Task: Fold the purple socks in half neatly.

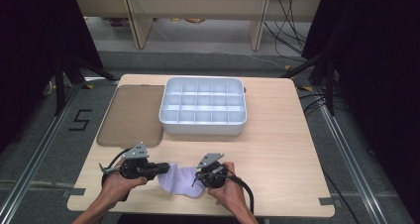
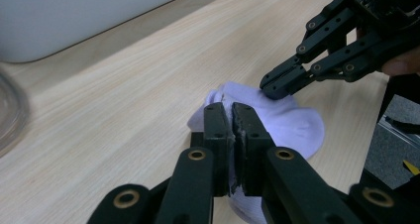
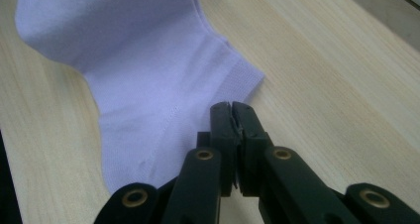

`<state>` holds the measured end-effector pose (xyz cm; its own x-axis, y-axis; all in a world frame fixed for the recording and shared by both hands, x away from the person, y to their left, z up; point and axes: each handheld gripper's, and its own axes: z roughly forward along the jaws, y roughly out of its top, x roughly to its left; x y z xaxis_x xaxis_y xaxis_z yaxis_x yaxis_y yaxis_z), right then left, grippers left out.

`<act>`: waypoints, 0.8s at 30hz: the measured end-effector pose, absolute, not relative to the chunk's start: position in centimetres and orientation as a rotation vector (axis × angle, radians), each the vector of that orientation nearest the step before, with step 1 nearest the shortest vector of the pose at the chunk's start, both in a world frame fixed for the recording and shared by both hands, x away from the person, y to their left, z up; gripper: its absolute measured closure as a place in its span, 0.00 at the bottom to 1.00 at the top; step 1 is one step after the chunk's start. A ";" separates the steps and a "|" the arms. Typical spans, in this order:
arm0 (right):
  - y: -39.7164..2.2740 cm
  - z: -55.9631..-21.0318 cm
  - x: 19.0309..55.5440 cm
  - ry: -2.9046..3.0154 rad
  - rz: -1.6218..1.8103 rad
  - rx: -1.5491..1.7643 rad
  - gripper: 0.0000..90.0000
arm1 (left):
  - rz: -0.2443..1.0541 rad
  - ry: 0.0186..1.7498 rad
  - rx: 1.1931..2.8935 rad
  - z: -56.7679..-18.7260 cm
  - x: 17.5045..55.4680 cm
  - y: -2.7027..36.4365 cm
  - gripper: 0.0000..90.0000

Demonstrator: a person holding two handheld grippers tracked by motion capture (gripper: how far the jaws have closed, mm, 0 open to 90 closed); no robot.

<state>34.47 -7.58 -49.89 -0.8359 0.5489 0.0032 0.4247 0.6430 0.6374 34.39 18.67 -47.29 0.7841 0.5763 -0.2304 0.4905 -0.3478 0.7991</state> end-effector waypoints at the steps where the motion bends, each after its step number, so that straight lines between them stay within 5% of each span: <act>1: -7.6 -50.0 34.5 2.675 0.980 0.808 0.98 | 0.112 0.799 2.003 -47.3 34.6 18.1 0.94; 24: -8.0 -50.2 34.8 2.669 1.045 0.875 0.97 | 0.063 0.819 2.057 -49.2 35.8 13.9 0.93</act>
<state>34.77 -8.02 -50.24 -0.8200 0.5675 0.0742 0.4671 0.5886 0.6598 35.76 13.88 -49.20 0.7799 0.5722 -0.2537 0.5269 -0.3815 0.7595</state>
